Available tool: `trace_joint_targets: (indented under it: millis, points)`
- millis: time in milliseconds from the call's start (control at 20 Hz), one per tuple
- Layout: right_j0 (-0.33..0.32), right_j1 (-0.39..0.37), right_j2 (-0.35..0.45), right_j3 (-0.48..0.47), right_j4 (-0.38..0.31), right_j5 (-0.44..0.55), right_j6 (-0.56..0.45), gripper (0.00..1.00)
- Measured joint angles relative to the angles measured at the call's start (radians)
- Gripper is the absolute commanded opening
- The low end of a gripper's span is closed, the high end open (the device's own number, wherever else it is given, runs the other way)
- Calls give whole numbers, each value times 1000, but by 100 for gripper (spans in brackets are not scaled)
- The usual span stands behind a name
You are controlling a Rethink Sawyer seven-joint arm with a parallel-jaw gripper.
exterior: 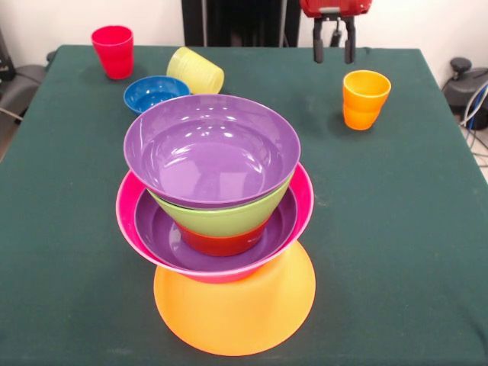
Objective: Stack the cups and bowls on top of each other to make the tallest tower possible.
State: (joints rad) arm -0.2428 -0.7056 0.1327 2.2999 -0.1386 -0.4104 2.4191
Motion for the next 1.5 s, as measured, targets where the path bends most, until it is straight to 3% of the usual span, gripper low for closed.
trace_joint_targets:
  millis: [350,1150,1500]
  points:
    - [5,43,1,-40,20,0,0,100]
    - [51,41,4,-67,84,0,0,100]
    - [62,99,5,-99,84,-33,0,100]
